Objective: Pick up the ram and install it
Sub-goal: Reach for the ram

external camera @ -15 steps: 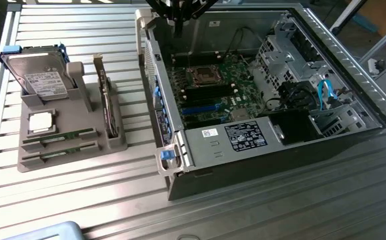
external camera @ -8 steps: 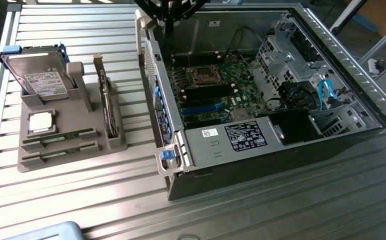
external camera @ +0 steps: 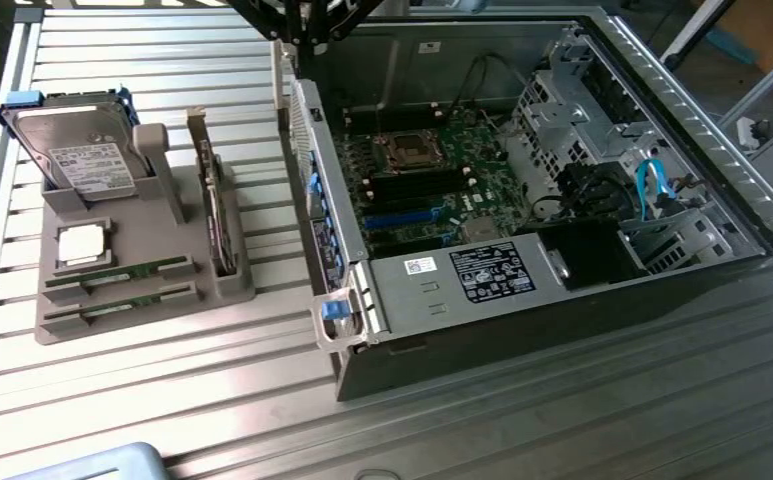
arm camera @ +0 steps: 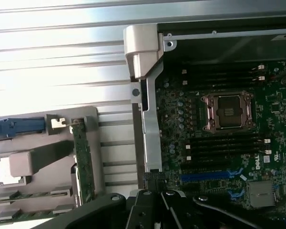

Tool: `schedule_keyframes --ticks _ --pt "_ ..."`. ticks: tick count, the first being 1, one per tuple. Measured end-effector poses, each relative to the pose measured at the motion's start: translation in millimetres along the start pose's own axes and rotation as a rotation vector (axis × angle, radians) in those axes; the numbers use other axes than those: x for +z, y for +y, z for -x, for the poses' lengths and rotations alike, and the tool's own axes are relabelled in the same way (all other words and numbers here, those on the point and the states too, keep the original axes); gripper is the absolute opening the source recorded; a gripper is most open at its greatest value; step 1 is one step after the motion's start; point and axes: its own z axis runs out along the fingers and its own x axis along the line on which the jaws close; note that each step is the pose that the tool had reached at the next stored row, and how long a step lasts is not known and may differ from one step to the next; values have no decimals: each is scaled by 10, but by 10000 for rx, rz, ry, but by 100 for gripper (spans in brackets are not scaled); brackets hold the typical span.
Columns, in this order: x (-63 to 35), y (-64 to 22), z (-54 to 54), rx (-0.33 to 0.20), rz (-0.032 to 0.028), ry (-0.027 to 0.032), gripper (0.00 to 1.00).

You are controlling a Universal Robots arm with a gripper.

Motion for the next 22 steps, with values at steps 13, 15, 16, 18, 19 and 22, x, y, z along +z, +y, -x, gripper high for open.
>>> schedule_keyframes --ticks 13,15,16,18,19,22 --pt "-5 -37 -489 1 -3 -1 11" --pt "-5 -42 -556 0 -3 -1 11" --pt "-6 -46 -609 -1 -4 0 11" --pt "-6 -53 -694 1 -4 -1 11" --pt "-7 -57 -745 1 -4 -1 11" --pt "-8 -66 -871 0 -5 0 11"
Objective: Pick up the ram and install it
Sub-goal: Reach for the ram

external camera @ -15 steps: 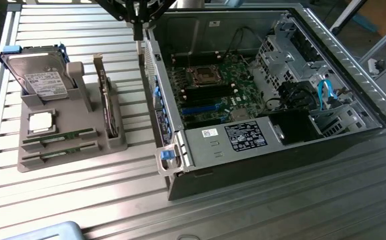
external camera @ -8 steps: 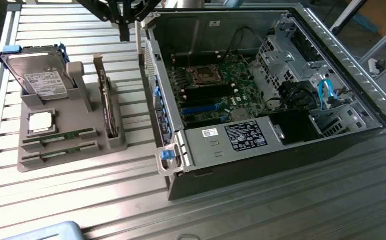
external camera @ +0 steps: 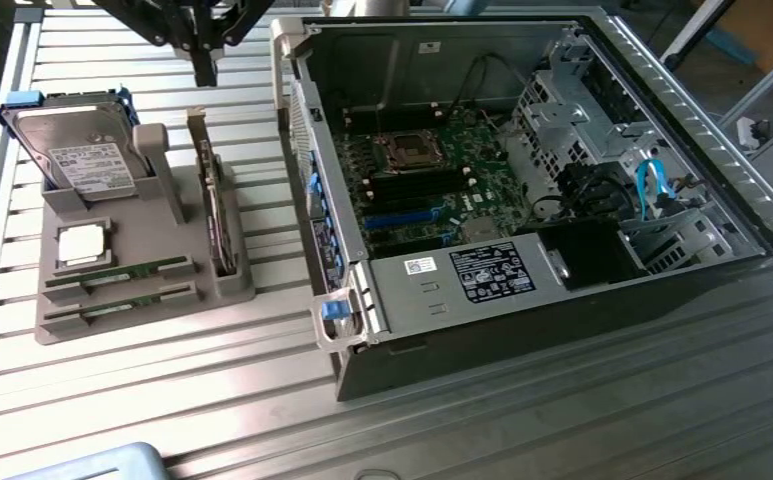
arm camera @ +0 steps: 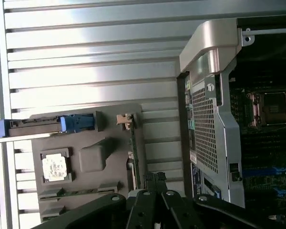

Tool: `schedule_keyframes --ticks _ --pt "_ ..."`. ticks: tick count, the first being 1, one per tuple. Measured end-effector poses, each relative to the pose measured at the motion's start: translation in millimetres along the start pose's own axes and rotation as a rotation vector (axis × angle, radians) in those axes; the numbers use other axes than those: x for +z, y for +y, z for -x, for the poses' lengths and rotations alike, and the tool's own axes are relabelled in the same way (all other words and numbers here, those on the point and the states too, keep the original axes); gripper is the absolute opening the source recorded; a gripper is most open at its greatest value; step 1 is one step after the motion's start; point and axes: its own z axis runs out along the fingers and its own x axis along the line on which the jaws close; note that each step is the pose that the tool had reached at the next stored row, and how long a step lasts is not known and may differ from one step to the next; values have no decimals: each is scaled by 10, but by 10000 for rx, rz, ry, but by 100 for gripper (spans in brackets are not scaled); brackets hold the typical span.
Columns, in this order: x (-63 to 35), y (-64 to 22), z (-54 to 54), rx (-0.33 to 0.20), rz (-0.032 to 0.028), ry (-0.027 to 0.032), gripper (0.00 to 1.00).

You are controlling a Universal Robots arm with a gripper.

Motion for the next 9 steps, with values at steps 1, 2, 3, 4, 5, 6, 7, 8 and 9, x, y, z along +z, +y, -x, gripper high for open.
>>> schedule_keyframes --ticks 1,2,3,4,5,6,7,8,9 --pt "0 -4 -56 2 1 -1 11" --pt "0 -7 -91 2 1 -1 11" --pt "0 -10 -126 1 1 -1 11" --pt "-1 -12 -160 1 1 0 11" --pt "-1 -16 -211 0 0 0 11" --pt "-1 -19 -248 0 1 0 11" --pt "-1 -22 -290 1 0 -1 11" --pt "-1 -25 -325 1 1 -1 11" --pt "-1 -27 -362 1 0 -1 11"
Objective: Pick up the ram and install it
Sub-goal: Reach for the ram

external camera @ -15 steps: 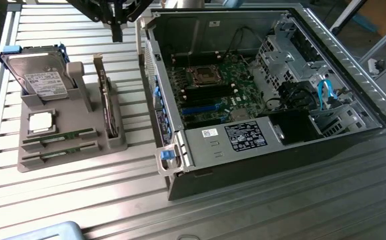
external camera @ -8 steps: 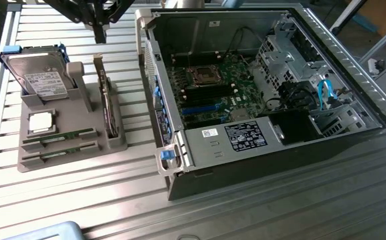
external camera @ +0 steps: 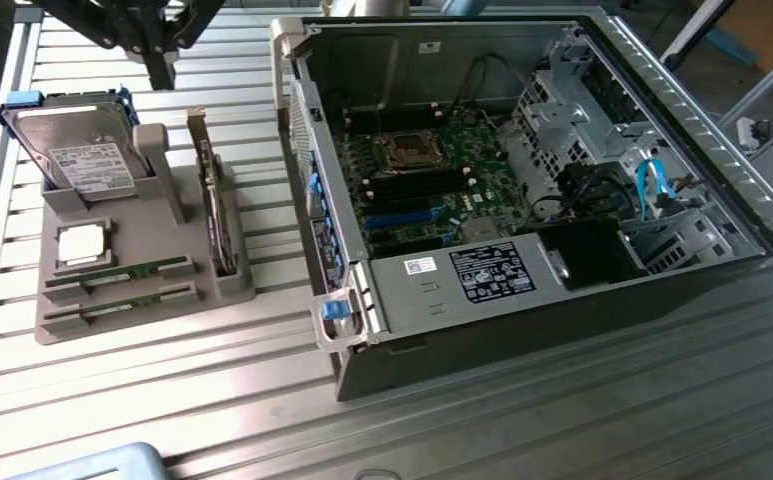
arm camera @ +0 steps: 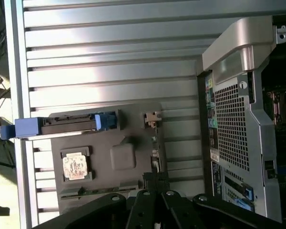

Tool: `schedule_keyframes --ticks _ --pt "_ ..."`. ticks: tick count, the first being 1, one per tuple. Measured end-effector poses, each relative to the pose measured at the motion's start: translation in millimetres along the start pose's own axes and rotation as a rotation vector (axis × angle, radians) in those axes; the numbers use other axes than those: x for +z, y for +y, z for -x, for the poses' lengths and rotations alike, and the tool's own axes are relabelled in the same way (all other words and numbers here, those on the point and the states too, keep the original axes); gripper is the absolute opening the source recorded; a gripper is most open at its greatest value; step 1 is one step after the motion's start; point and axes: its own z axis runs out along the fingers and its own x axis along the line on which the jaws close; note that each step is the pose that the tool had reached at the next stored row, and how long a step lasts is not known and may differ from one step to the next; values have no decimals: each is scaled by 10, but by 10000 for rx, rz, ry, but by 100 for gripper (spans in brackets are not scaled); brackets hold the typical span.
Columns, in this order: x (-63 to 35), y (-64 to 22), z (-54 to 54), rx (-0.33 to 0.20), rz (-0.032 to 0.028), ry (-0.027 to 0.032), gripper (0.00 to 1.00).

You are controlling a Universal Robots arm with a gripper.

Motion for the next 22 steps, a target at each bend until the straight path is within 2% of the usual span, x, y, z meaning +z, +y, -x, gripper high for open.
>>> schedule_keyframes --ticks 5,6,17,22 --pt "0 -24 -305 -1 0 0 11" --pt "0 -26 -338 -1 0 0 11" --pt "0 -49 -633 -1 -1 1 11" --pt "0 -51 -646 0 0 1 11"
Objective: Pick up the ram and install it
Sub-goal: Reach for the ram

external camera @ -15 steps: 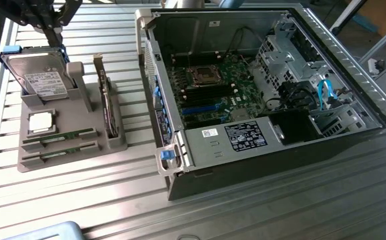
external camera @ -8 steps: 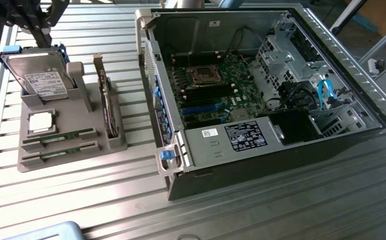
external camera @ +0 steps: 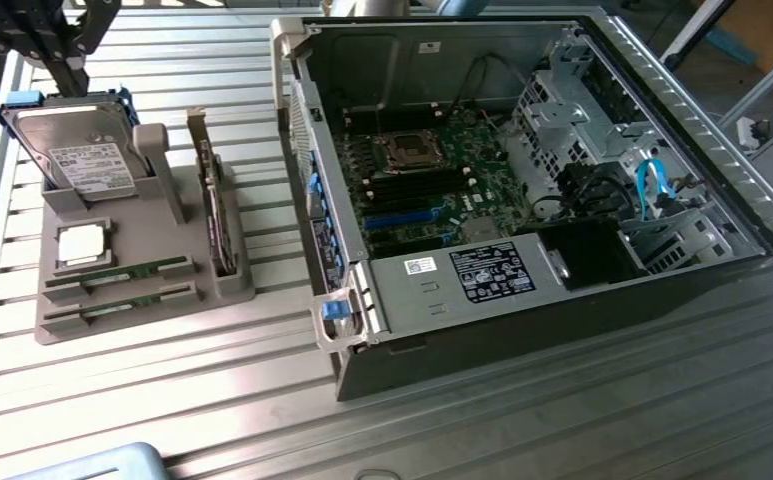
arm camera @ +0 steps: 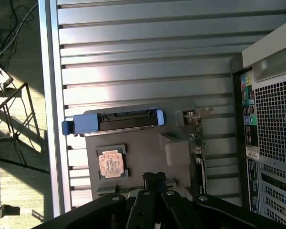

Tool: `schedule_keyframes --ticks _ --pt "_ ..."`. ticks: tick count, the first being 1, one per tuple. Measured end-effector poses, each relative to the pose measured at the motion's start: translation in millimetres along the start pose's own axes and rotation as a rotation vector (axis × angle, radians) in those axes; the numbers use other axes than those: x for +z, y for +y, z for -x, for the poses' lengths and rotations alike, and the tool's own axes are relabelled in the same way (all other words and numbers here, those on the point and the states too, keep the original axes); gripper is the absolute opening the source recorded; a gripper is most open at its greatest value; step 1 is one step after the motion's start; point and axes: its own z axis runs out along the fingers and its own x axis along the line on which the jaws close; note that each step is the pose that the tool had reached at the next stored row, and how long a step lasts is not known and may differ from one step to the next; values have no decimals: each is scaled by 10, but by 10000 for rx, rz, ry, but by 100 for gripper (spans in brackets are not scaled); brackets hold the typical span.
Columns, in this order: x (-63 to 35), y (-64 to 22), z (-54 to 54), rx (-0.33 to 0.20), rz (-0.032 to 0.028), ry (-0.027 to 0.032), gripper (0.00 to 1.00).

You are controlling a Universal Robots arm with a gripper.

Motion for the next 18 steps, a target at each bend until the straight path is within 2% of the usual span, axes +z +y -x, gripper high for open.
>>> schedule_keyframes --ticks 13,18 --pt "-8 -197 16 0 0 -1 11" --pt "-13 -310 25 0 0 0 11"
